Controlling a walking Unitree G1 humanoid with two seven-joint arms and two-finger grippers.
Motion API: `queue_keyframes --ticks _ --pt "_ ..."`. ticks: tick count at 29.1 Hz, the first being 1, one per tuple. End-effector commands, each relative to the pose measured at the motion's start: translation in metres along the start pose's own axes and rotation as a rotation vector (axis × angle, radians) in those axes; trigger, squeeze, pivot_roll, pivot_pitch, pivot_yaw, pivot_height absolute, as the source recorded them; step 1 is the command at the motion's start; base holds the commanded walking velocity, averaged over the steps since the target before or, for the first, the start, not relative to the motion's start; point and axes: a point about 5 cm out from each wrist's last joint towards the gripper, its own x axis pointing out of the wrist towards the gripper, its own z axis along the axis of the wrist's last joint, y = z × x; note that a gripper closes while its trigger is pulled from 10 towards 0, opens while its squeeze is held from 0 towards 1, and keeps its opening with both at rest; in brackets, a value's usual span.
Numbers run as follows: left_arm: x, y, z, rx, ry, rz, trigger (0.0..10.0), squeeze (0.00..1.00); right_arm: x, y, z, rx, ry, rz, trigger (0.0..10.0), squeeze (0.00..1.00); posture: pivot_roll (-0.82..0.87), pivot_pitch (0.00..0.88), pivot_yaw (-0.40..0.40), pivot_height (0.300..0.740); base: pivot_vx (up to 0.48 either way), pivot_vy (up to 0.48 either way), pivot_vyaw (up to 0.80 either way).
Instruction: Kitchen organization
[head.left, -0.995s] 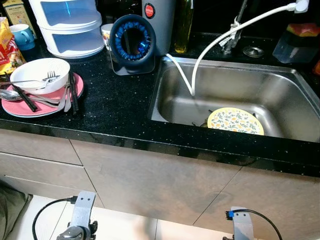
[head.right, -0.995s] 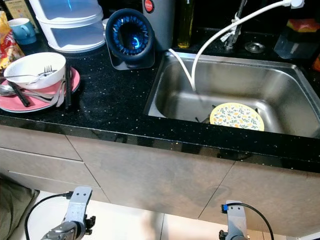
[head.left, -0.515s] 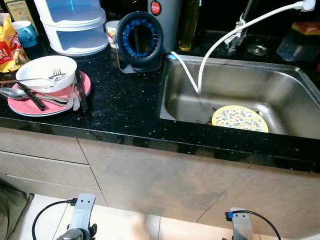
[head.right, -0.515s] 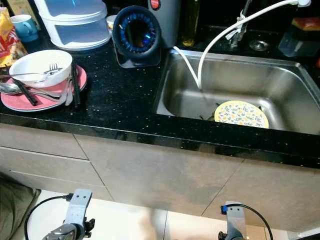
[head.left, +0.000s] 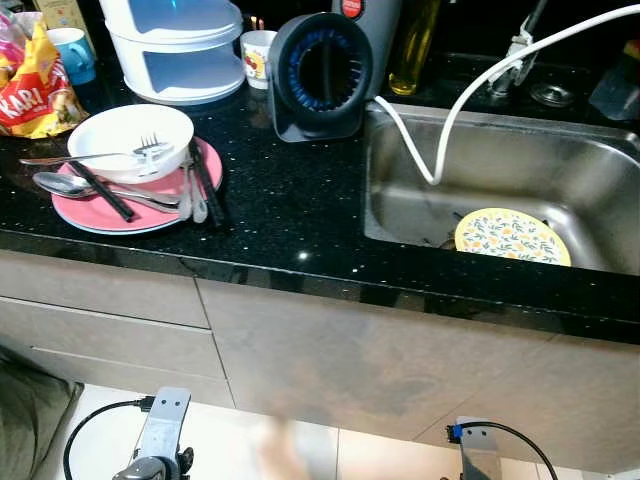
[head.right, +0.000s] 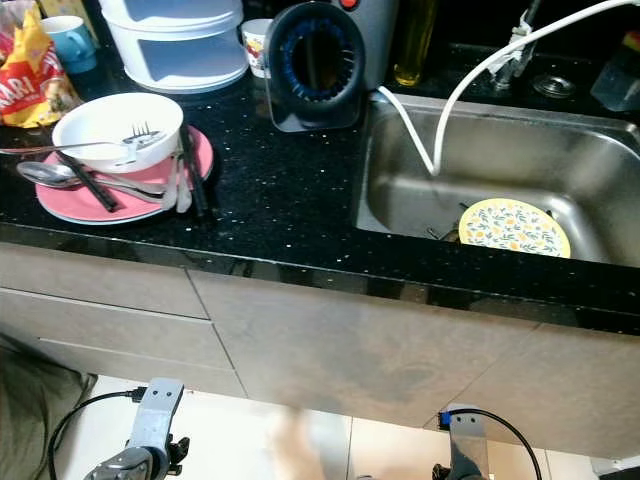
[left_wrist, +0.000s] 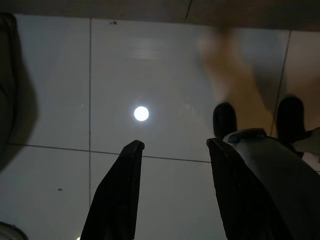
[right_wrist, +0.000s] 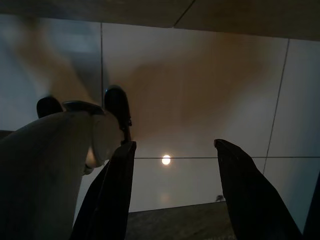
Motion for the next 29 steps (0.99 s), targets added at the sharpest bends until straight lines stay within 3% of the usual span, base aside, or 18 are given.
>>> queue_keyframes --ticks 1,17,23,29 --pt "-0.001 0.0 -0.009 0.023 0.033 -0.001 10.0 0.0 -0.001 -0.001 -0.009 -0.006 0.027 0.001 10.0 0.0 0.01 0.098 -0.015 0.74 0.0 0.296 0.0" --pt "-0.001 0.0 -0.006 0.04 0.028 0.0 10.0 0.0 -0.001 0.003 -0.007 -0.015 0.024 0.011 10.0 0.0 0.01 0.081 -0.017 0.74 0.0 0.327 0.0" --pt "0.0 0.001 -0.002 0.029 0.01 0.011 10.0 0.0 -0.001 0.003 -0.007 -0.013 0.024 0.011 10.0 0.0 0.01 0.081 -0.017 0.74 0.0 0.0 0.0" --pt "0.0 -0.002 0.001 0.068 0.009 -0.023 10.0 0.0 -0.001 0.004 -0.008 -0.01 0.025 0.015 10.0 0.0 0.02 0.086 -0.018 0.74 0.0 -0.397 0.0"
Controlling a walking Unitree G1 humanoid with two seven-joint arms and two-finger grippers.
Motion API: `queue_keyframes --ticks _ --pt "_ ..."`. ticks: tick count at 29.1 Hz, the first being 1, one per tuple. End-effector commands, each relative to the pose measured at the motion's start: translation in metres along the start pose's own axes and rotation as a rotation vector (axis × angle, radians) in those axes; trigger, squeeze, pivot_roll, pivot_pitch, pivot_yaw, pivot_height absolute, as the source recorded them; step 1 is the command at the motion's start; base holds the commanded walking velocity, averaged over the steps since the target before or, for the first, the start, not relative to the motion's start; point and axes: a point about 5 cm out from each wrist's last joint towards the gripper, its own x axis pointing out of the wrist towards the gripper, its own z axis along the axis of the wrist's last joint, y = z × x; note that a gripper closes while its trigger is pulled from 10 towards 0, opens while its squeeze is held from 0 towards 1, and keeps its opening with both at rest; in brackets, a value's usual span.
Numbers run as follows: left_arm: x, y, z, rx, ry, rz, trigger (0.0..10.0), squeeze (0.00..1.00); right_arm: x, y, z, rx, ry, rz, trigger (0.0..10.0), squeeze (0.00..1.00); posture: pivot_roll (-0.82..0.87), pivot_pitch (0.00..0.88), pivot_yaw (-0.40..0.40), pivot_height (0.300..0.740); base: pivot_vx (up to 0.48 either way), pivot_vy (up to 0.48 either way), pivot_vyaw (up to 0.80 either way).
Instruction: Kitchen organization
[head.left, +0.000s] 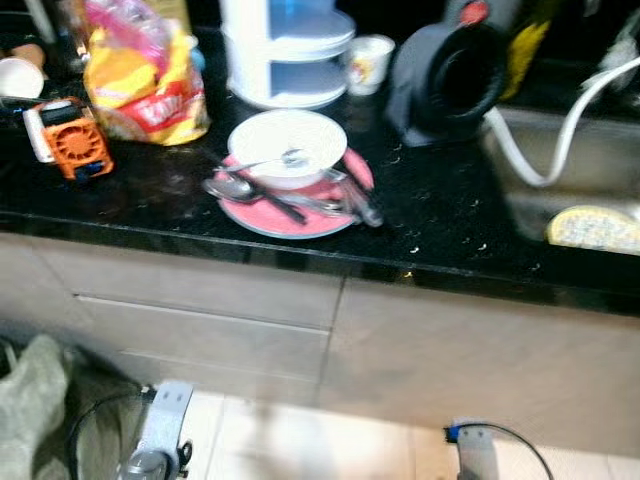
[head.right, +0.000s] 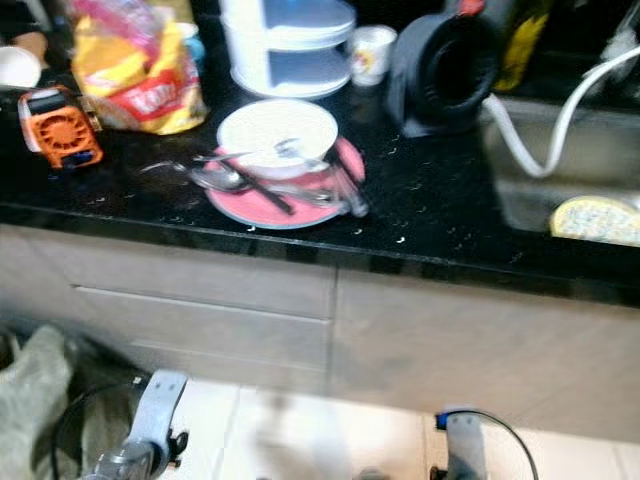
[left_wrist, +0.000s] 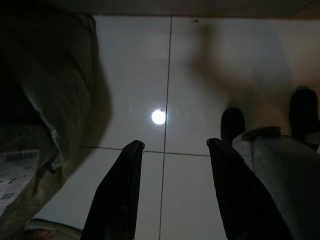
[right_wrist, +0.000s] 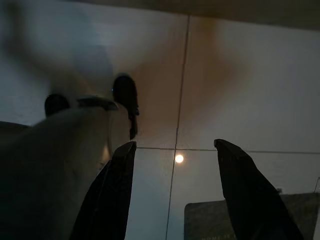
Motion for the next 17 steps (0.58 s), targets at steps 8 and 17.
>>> queue_keyframes --ticks 8,17 --pt "0.0002 -0.0056 -0.0054 0.019 0.02 -0.026 10.0 0.0 -0.0012 -0.004 -0.0074 0.008 0.02 -0.01 10.0 0.0 0.01 0.09 -0.014 0.74 0.0 -0.449 0.0" --pt "0.0003 -0.002 -0.0027 -0.004 0.012 0.011 10.0 0.0 -0.0014 -0.0056 -0.0079 0.009 0.021 -0.013 10.0 0.0 0.01 0.095 -0.016 0.74 0.0 -0.255 0.0"
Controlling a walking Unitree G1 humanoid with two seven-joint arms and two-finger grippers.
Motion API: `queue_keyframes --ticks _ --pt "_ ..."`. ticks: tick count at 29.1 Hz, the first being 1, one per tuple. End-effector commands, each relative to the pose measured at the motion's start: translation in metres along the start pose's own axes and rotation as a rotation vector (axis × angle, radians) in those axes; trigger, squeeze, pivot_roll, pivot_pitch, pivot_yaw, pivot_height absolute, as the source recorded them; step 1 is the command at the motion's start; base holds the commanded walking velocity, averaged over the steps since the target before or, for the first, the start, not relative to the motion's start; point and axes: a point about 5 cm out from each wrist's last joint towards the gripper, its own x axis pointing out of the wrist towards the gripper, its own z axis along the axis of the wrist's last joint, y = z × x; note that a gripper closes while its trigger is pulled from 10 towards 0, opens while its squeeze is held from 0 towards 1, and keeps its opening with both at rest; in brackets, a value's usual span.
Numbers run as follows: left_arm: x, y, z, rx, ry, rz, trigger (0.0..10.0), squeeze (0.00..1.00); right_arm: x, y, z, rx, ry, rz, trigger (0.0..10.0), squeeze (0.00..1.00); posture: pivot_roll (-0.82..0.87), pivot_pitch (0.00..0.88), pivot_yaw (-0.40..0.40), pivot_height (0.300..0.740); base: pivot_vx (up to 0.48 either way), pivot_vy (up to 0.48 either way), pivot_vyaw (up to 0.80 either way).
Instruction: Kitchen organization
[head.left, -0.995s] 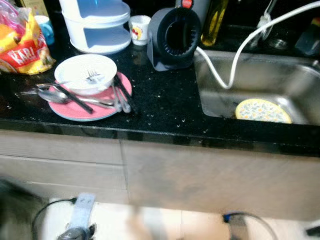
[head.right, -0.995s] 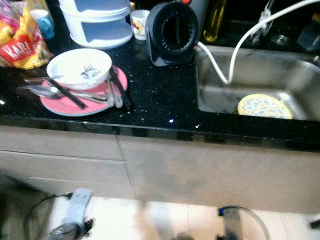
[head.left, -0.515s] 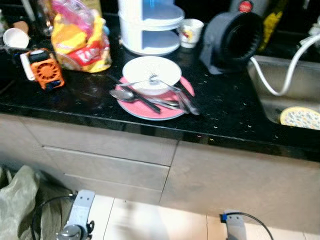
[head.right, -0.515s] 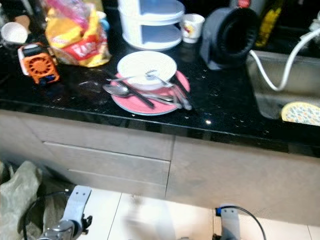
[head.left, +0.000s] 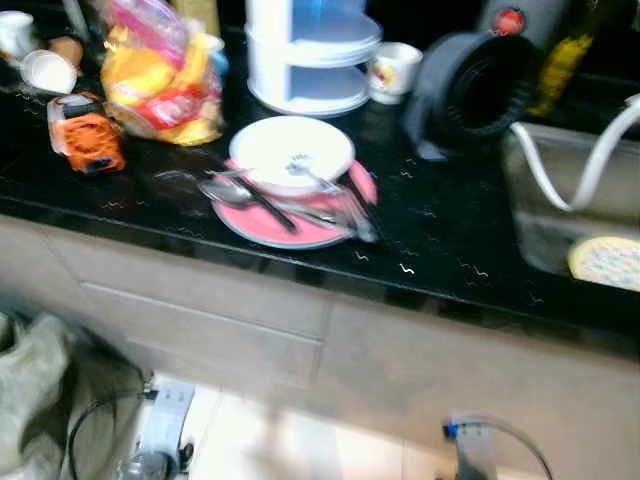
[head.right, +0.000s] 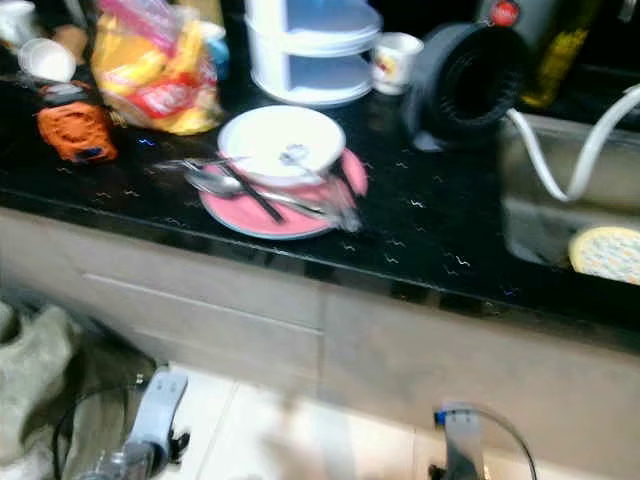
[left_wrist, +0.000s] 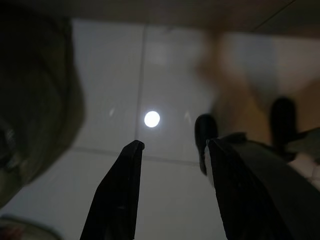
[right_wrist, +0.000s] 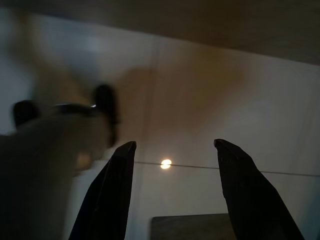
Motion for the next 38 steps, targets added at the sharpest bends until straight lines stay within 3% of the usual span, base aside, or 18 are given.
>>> queue_keyframes --ticks 1,9,11,12,16,18,21,22,25,28,30,35,38 --pt "-0.001 0.002 -0.006 0.0 0.017 0.01 10.0 0.0 0.0 0.004 -0.006 0.009 0.018 0.01 10.0 0.0 0.01 0.095 -0.016 0.74 0.0 0.0 0.0" --pt "-0.001 0.002 -0.004 -0.008 0.011 0.018 10.0 0.0 0.0 0.002 0.005 0.023 -0.033 0.048 10.0 0.0 0.01 0.103 -0.014 0.74 0.0 0.0 0.0" --pt "-0.001 0.003 -0.005 -0.004 0.012 0.024 10.0 0.0 0.0 0.007 0.017 0.053 -0.094 0.162 10.0 0.0 0.01 0.108 -0.013 0.74 0.0 0.0 0.0" --pt "-0.001 0.003 -0.005 -0.004 0.012 0.024 10.0 0.0 0.0 0.007 0.017 0.053 -0.094 0.162 10.0 0.0 0.01 0.108 -0.013 0.74 0.0 0.0 0.0" --pt "-0.001 0.005 -0.007 -0.003 0.019 0.035 10.0 0.0 -0.005 0.022 0.045 0.106 -0.216 0.479 10.0 0.0 0.01 0.113 -0.013 0.74 0.0 0.0 0.0" --pt "-0.001 0.005 -0.007 -0.004 0.021 0.037 10.0 0.0 -0.006 0.024 0.049 0.119 -0.233 0.525 10.0 0.0 0.01 0.113 -0.013 0.74 0.0 0.0 0.0" --pt "-0.002 0.006 -0.008 -0.005 0.023 0.042 10.0 0.0 -0.017 0.032 0.07 0.106 -0.311 0.84 10.0 0.0 0.01 0.115 -0.017 0.74 0.0 0.0 0.0" --pt "-0.002 0.006 -0.008 -0.005 0.023 0.042 10.0 0.0 -0.017 0.032 0.07 0.106 -0.311 0.84 10.0 0.0 0.01 0.115 -0.017 0.74 0.0 0.0 0.0" --pt "-0.002 0.006 -0.009 -0.002 0.026 0.046 10.0 0.0 -0.035 0.039 0.084 0.013 -0.359 1.165 10.0 0.0 0.0 0.115 -0.017 0.74 0.0 0.0 0.0" --pt "-0.002 0.006 -0.009 0.0 0.026 0.047 10.0 0.0 -0.04 0.042 0.087 -0.022 -0.366 1.252 10.0 0.0 0.0 0.115 -0.017 0.74 0.0 0.0 0.0" --pt "-0.002 0.007 -0.009 0.003 0.026 0.049 10.0 0.0 -0.054 0.05 0.096 -0.096 -0.394 1.412 10.0 0.0 0.01 0.11 -0.017 0.74 0.0 0.0 0.0" --pt "-0.002 0.01 -0.009 0.006 0.025 0.055 10.0 0.0 -0.07 0.062 0.105 -0.172 -0.426 1.552 10.0 0.0 0.01 0.103 -0.014 0.74 0.0 0.0 0.0" --pt "-0.003 0.014 -0.003 0.009 -0.001 0.082 10.0 0.0 -0.08 0.074 0.103 -0.275 -0.394 1.63 10.0 0.0 0.01 0.101 -0.014 0.74 0.0 0.0 0.0"
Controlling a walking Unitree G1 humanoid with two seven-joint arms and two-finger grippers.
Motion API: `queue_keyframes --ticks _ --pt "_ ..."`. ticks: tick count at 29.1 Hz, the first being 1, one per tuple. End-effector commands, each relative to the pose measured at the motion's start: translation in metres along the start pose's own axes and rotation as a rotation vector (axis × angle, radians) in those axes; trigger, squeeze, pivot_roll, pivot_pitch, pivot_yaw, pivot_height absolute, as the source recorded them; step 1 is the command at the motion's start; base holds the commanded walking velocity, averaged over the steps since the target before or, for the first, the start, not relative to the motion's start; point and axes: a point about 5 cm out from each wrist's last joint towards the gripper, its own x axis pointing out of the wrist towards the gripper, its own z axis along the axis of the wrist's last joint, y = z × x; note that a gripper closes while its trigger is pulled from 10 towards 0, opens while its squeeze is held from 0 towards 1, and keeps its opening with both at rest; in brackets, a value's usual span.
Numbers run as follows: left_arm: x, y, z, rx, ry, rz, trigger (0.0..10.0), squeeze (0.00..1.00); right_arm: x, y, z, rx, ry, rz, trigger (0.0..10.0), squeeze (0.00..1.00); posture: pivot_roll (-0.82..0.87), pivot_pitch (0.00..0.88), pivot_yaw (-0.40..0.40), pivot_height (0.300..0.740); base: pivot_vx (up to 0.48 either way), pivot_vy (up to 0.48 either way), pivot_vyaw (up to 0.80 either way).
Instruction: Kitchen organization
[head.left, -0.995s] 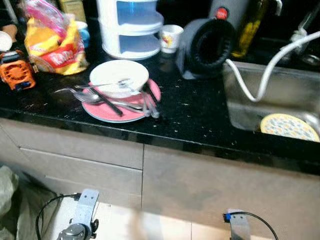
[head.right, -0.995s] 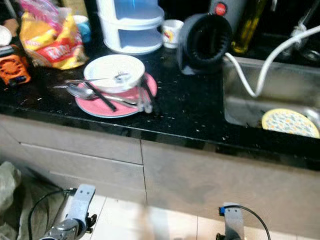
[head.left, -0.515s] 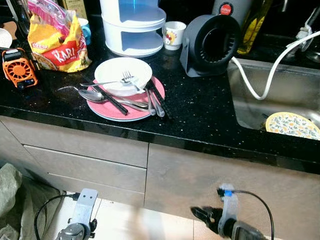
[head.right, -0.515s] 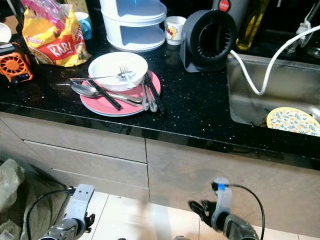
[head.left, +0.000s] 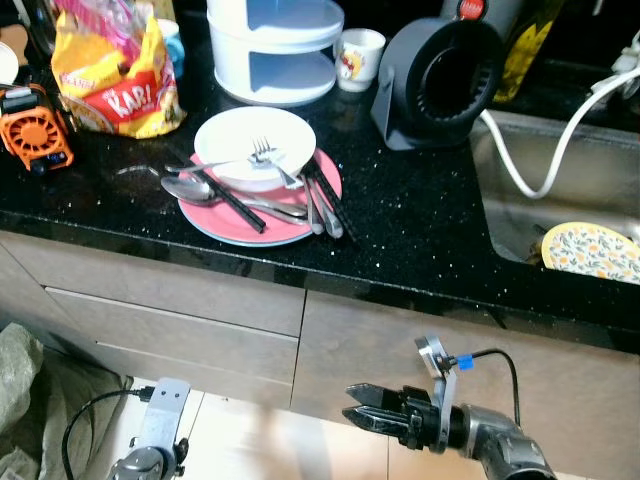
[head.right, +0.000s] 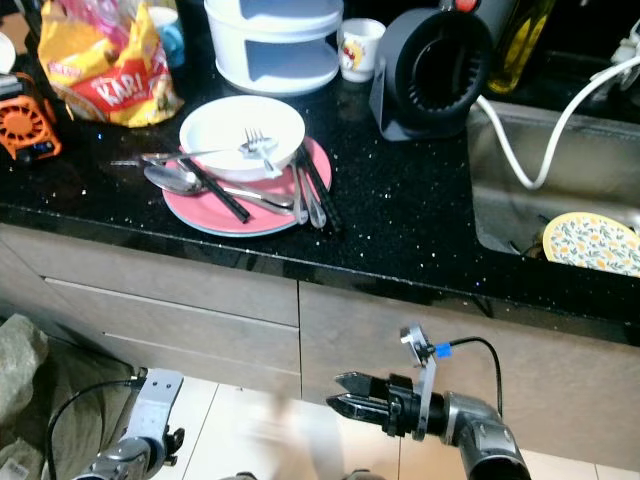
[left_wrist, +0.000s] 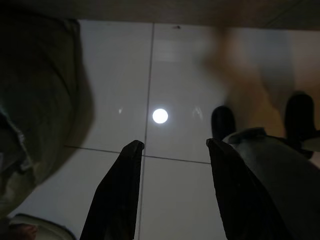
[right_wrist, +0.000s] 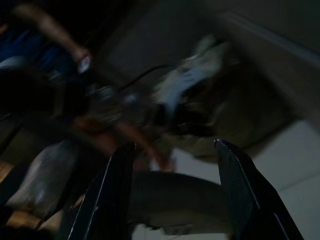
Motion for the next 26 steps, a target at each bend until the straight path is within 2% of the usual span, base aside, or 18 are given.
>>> queue_keyframes --ticks 1,3,4,5,6,7,9,10,12,15,19,20,21,22,23,24,26 --pt "-0.001 0.004 -0.004 0.008 0.006 0.019 10.0 0.0 0.002 0.002 -0.005 0.012 0.032 0.018 10.0 0.0 0.01 0.101 -0.014 0.74 0.0 0.0 0.0" --pt "-0.001 0.007 0.005 -0.006 -0.037 0.04 10.0 0.0 0.001 -0.002 -0.015 0.023 0.084 -0.019 10.0 0.0 0.01 0.098 -0.013 0.74 0.0 0.0 0.0" --pt "0.0 0.008 0.017 -0.027 -0.095 0.035 10.0 0.0 -0.005 -0.005 -0.027 0.041 0.174 -0.078 10.0 0.0 0.02 0.098 -0.012 0.74 0.0 0.0 0.0" --pt "0.0 0.008 0.017 -0.027 -0.095 0.035 10.0 0.0 -0.005 -0.005 -0.027 0.041 0.174 -0.078 10.0 0.0 0.02 0.098 -0.012 0.74 0.0 0.0 0.0" --pt "0.0 0.007 0.036 -0.031 -0.185 0.011 10.0 0.0 -0.015 -0.007 -0.044 0.063 0.309 -0.146 10.0 0.0 0.02 0.101 -0.013 0.74 0.0 0.0 0.0" --pt "0.0 0.006 0.042 -0.019 -0.213 -0.003 10.0 0.0 -0.019 -0.006 -0.048 0.069 0.35 -0.159 10.0 0.0 0.02 0.101 -0.013 0.74 0.0 0.0 0.0" --pt "-0.001 0.002 0.056 0.057 -0.28 -0.057 10.0 0.0 -0.027 -0.009 -0.053 0.074 0.415 -0.227 10.0 0.0 0.03 0.104 -0.016 0.74 0.0 0.0 0.0" --pt "-0.001 0.002 0.056 0.057 -0.28 -0.057 10.0 0.0 -0.027 -0.009 -0.053 0.074 0.415 -0.227 10.0 0.0 0.03 0.104 -0.016 0.74 0.0 0.0 0.0" --pt "-0.004 -0.003 0.07 0.156 -0.353 -0.127 10.0 0.0 -0.039 -0.012 -0.062 0.078 0.516 -0.333 10.0 0.0 0.03 0.109 -0.022 0.74 0.0 0.0 0.0" --pt "-0.01 -0.01 0.092 0.257 -0.461 -0.244 10.0 0.0 -0.054 -0.021 -0.077 0.079 0.604 -0.554 10.0 0.0 0.04 0.11 -0.025 0.74 0.0 0.0 0.0" --pt "-0.016 -0.022 0.103 0.38 -0.519 -0.385 10.0 0.0 -0.066 -0.024 -0.094 0.105 0.683 -0.757 10.0 0.0 0.04 0.112 -0.026 0.74 0.0 0.0 0.0" --pt "-0.018 -0.027 0.105 0.438 -0.525 -0.446 10.0 0.0 -0.069 -0.023 -0.1 0.112 0.715 -0.803 10.0 0.0 0.04 0.112 -0.026 0.74 0.0 0.0 0.0" --pt "-0.018 -0.027 0.105 0.438 -0.525 -0.446 10.0 0.0 -0.069 -0.023 -0.1 0.112 0.715 -0.803 10.0 0.0 0.04 0.112 -0.026 0.74 0.0 0.0 0.0" --pt "-0.023 -0.037 0.105 0.533 -0.525 -0.552 10.0 0.0 -0.074 -0.021 -0.108 0.122 0.763 -0.861 10.0 0.0 0.05 0.114 -0.023 0.74 0.0 0.0 0.0" --pt "-0.023 -0.037 0.105 0.533 -0.525 -0.552 10.0 0.0 -0.074 -0.021 -0.108 0.122 0.763 -0.861 10.0 0.0 0.05 0.114 -0.023 0.74 0.0 0.0 0.0" --pt "-0.028 -0.046 0.105 0.608 -0.524 -0.668 10.0 0.0 -0.078 -0.018 -0.116 0.133 0.806 -0.908 10.0 0.0 0.05 0.114 -0.023 0.74 0.0 0.0 0.0" --pt "-0.037 -0.057 0.107 0.68 -0.537 -0.795 10.0 0.0 -0.082 -0.015 -0.124 0.149 0.837 -0.957 10.0 0.0 0.04 0.116 -0.022 0.74 0.0 0.0 0.0"
